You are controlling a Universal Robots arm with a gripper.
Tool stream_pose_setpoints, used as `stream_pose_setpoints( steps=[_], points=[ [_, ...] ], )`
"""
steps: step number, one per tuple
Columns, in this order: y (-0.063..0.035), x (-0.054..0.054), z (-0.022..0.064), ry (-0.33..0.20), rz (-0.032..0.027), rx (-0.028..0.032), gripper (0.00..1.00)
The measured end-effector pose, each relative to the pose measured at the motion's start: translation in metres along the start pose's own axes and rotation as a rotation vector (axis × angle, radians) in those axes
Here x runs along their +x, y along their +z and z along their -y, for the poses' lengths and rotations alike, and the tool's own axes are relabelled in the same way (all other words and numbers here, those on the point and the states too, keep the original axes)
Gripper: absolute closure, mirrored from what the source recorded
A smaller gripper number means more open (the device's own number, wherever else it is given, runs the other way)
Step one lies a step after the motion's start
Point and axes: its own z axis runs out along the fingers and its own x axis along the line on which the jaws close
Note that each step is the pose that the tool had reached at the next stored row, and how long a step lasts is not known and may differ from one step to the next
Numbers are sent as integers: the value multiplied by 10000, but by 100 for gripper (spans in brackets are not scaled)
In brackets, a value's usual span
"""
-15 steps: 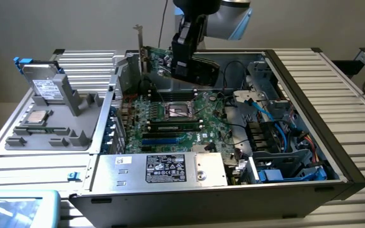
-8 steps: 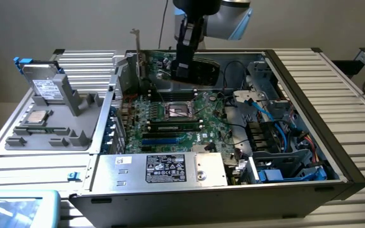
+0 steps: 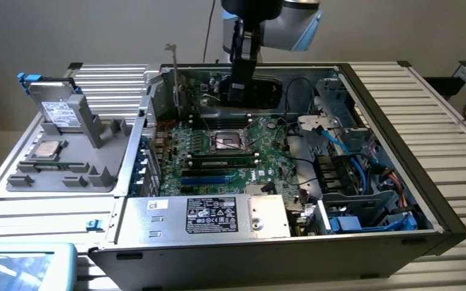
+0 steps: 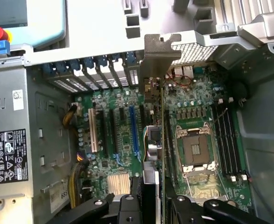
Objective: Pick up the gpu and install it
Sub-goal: 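Insert the gpu into the slot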
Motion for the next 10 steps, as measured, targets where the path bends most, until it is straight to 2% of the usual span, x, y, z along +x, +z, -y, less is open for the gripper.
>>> stream_pose_setpoints(
  steps=[2,4,6,10],
  points=[
    [3,0,0,-185,-55,123,71],
    [7,0,1,-407,-143,192,71],
    [11,0,1,-567,-239,217,71],
    [11,0,0,-569,-266,219,71]
  ],
)
